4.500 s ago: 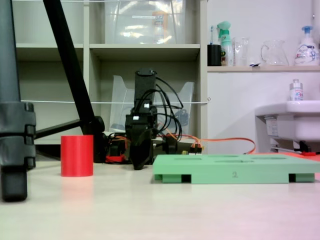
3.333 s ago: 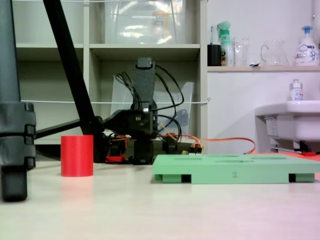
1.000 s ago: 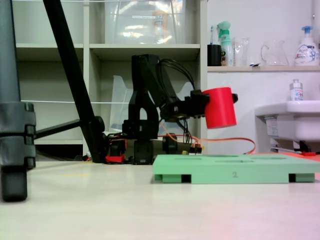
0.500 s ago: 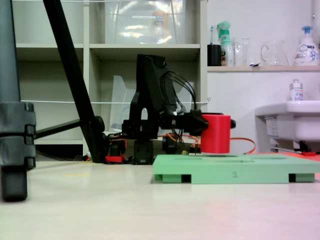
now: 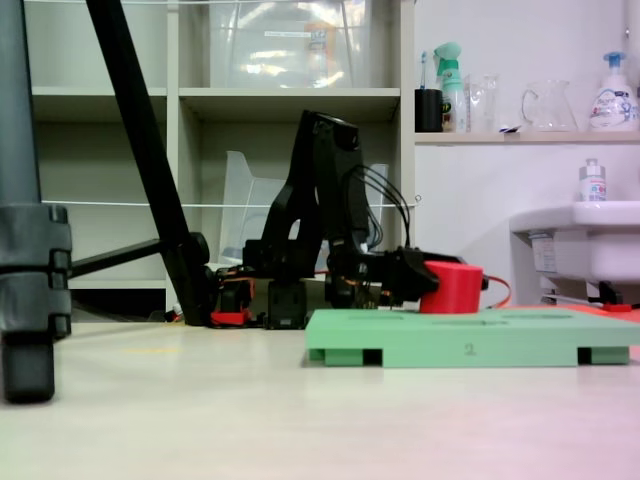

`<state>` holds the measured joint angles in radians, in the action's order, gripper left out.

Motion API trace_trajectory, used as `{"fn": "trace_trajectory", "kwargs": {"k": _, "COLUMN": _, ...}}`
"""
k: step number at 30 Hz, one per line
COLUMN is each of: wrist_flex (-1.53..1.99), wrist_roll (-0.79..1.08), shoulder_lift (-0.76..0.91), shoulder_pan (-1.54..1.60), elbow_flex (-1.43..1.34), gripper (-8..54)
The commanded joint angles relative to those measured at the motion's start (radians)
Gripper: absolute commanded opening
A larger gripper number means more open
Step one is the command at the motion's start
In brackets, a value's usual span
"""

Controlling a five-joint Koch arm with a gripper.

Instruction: Put the cylinder block into the corresponding hole

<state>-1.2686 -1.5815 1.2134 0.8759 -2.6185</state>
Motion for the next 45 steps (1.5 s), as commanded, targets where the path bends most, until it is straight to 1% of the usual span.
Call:
{"fn": "trace_trajectory", "kwargs": {"k": 1, "wrist_flex": -0.186, "wrist_roll": -0.012, "shoulder_lift": 0.026, "shoulder_pan": 0.009, "elbow_flex": -0.017, "gripper": 39.0}}
{"fn": "trace_trajectory", "kwargs": {"k": 3, "wrist_flex": -0.202, "wrist_roll": -0.009, "shoulder_lift": 0.023, "shoulder_pan": 0.009, "elbow_flex": -0.034, "gripper": 39.6}}
{"fn": "trace_trajectory", "kwargs": {"k": 7, "wrist_flex": -0.267, "wrist_roll": 0.017, "shoulder_lift": 0.003, "shoulder_pan": 0.009, "elbow_flex": -0.086, "gripper": 51.9}}
{"fn": "trace_trajectory", "kwargs": {"k": 12, "wrist_flex": -0.272, "wrist_roll": 0.020, "shoulder_lift": -0.020, "shoulder_pan": 0.015, "elbow_flex": -0.107, "gripper": 52.0}}
{"fn": "trace_trajectory", "kwargs": {"k": 14, "wrist_flex": -0.298, "wrist_roll": 0.043, "shoulder_lift": 0.009, "shoulder_pan": 0.017, "elbow_flex": -0.143, "gripper": 52.0}}
{"fn": "trace_trajectory", "kwargs": {"k": 18, "wrist_flex": -0.311, "wrist_roll": 0.118, "shoulder_lift": 0.225, "shoulder_pan": 0.008, "elbow_flex": -0.227, "gripper": 51.9}}
{"fn": "trace_trajectory", "kwargs": {"k": 19, "wrist_flex": -0.284, "wrist_roll": 0.129, "shoulder_lift": 0.321, "shoulder_pan": -0.012, "elbow_flex": -0.244, "gripper": 51.8}}
{"fn": "trace_trajectory", "kwargs": {"k": 21, "wrist_flex": -0.156, "wrist_roll": 0.184, "shoulder_lift": 0.500, "shoulder_pan": -0.063, "elbow_flex": -0.265, "gripper": 45.6}}
{"fn": "trace_trajectory", "kwargs": {"k": 23, "wrist_flex": 0.067, "wrist_roll": 0.293, "shoulder_lift": 0.701, "shoulder_pan": -0.129, "elbow_flex": -0.264, "gripper": 40.7}}
{"fn": "trace_trajectory", "kwargs": {"k": 24, "wrist_flex": 0.199, "wrist_roll": 0.382, "shoulder_lift": 0.807, "shoulder_pan": -0.179, "elbow_flex": -0.258, "gripper": 37.5}}
{"fn": "trace_trajectory", "kwargs": {"k": 26, "wrist_flex": 0.351, "wrist_roll": 0.572, "shoulder_lift": 0.937, "shoulder_pan": -0.296, "elbow_flex": -0.250, "gripper": 33.0}}
{"fn": "trace_trajectory", "kwargs": {"k": 28, "wrist_flex": 0.454, "wrist_roll": 0.828, "shoulder_lift": 1.039, "shoulder_pan": -0.420, "elbow_flex": -0.261, "gripper": 32.2}}
{"fn": "trace_trajectory", "kwargs": {"k": 29, "wrist_flex": 0.500, "wrist_roll": 0.923, "shoulder_lift": 1.072, "shoulder_pan": -0.459, "elbow_flex": -0.270, "gripper": 32.1}}
{"fn": "trace_trajectory", "kwargs": {"k": 30, "wrist_flex": 0.551, "wrist_roll": 1.023, "shoulder_lift": 1.097, "shoulder_pan": -0.511, "elbow_flex": -0.284, "gripper": 32.1}}
{"fn": "trace_trajectory", "kwargs": {"k": 33, "wrist_flex": 0.540, "wrist_roll": 1.255, "shoulder_lift": 1.100, "shoulder_pan": -0.644, "elbow_flex": -0.344, "gripper": 32.1}}
{"fn": "trace_trajectory", "kwargs": {"k": 35, "wrist_flex": 0.541, "wrist_roll": 1.368, "shoulder_lift": 1.098, "shoulder_pan": -0.713, "elbow_flex": -0.380, "gripper": 32.3}}
{"fn": "trace_trajectory", "kwargs": {"k": 40, "wrist_flex": 0.557, "wrist_roll": 1.516, "shoulder_lift": 1.098, "shoulder_pan": -0.842, "elbow_flex": -0.486, "gripper": 33.7}}
{"fn": "trace_trajectory", "kwargs": {"k": 43, "wrist_flex": 0.629, "wrist_roll": 1.528, "shoulder_lift": 1.098, "shoulder_pan": -0.864, "elbow_flex": -0.514, "gripper": 33.6}}
{"fn": "trace_trajectory", "kwargs": {"k": 45, "wrist_flex": 0.787, "wrist_roll": 1.528, "shoulder_lift": 1.098, "shoulder_pan": -0.865, "elbow_flex": -0.514, "gripper": 34.0}}
